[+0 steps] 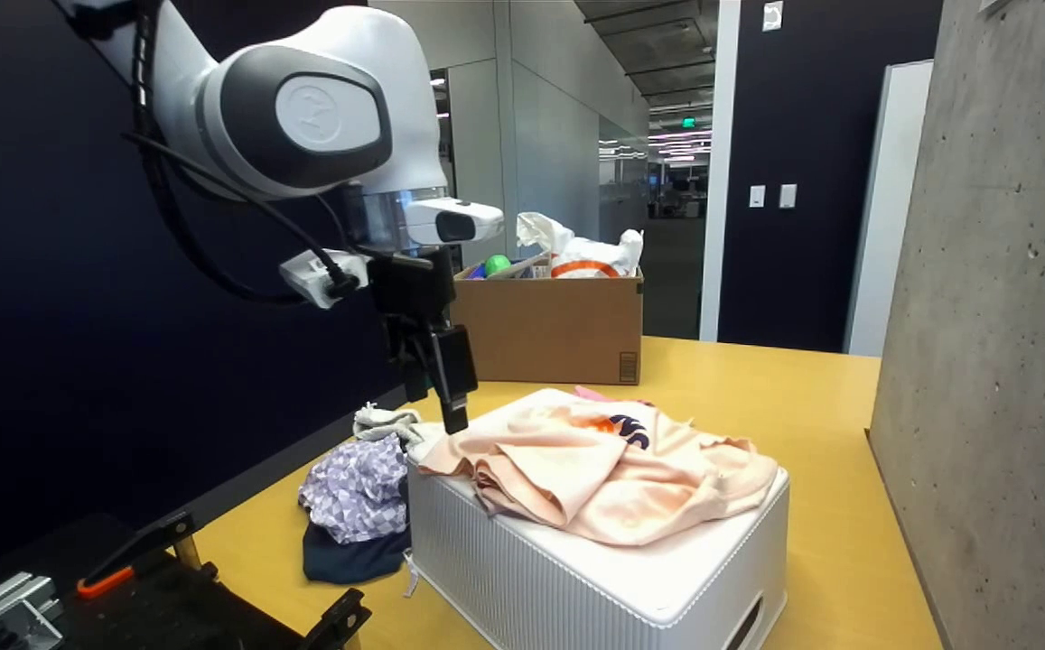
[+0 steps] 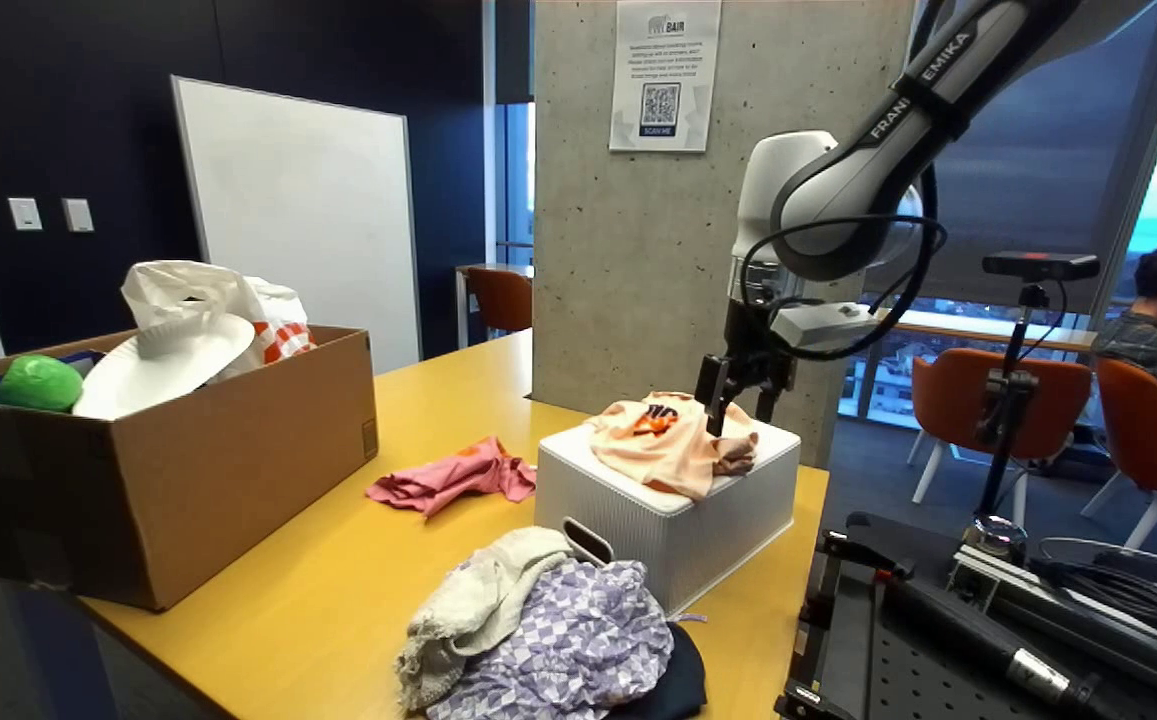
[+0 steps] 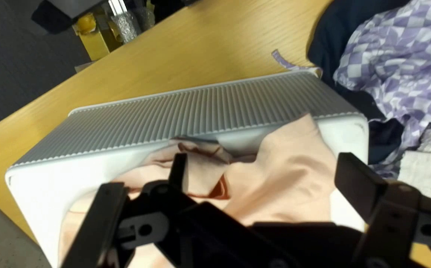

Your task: Spread out the shirt on top of the basket

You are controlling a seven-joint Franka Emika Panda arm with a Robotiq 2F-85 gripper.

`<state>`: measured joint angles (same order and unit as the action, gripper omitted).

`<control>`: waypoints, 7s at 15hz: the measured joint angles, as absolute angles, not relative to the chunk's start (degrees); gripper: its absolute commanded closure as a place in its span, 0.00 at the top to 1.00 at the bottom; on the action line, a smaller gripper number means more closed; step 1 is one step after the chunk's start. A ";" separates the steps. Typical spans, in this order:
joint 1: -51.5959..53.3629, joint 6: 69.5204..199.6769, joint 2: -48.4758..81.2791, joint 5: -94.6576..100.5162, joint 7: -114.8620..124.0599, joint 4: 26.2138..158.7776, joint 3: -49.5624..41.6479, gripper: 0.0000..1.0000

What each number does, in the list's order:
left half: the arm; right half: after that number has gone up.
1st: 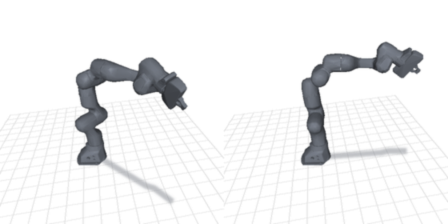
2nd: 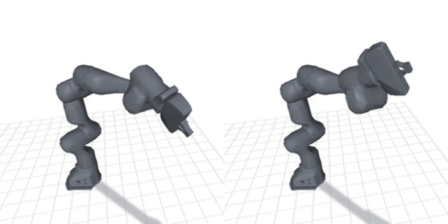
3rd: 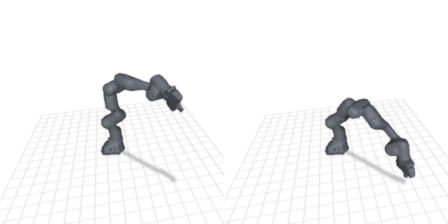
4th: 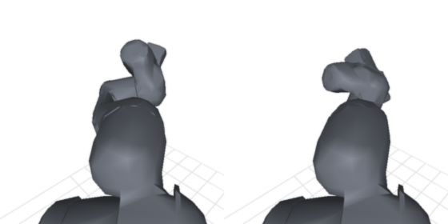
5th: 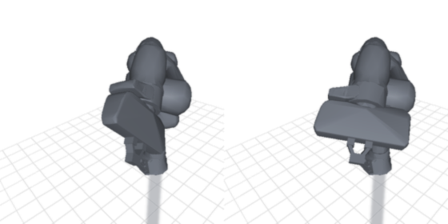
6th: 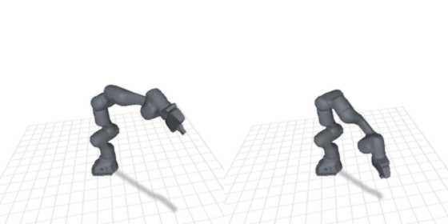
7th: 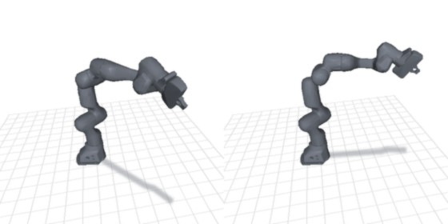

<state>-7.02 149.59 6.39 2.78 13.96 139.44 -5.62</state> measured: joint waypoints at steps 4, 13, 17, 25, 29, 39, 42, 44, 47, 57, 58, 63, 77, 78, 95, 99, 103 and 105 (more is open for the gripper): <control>-6.42 149.58 12.58 1.53 13.91 133.10 -5.44 1.00; -3.11 149.65 20.90 -2.18 13.85 128.63 -4.68 1.00; -3.11 149.79 22.43 -3.21 13.82 128.62 -4.69 0.78; -2.86 150.73 23.08 -3.91 13.71 128.29 -4.68 0.23; -2.72 151.83 22.73 -3.91 13.71 128.61 -4.70 0.00; 3.09 155.00 18.75 -0.48 18.15 133.64 -5.32 0.02; 5.84 155.00 14.76 3.22 22.54 135.78 -5.79 0.02; 7.10 154.95 12.05 4.45 24.30 136.49 -5.67 0.02; 7.77 154.79 8.20 4.99 24.95 136.75 -4.88 0.02; 5.31 155.02 4.92 3.39 21.23 128.97 -3.46 0.02; 4.92 155.02 6.01 1.92 19.52 127.19 -3.13 0.02; 2.80 154.74 15.81 -5.58 10.25 114.91 -0.59 0.02; -3.95 143.74 34.75 -15.09 -7.15 89.52 10.48 0.46; -3.96 143.14 35.01 -15.09 -7.28 89.31 10.48 0.52; -6.70 144.16 8.37 -23.02 -1.05 131.52 2.08 1.00; -9.12 145.22 5.04 -22.70 -1.00 136.90 -3.77 1.00; -11.14 145.04 5.93 -21.91 -0.94 136.47 -7.98 1.00; -11.73 144.90 7.54 -21.87 -0.89 135.85 -8.90 1.00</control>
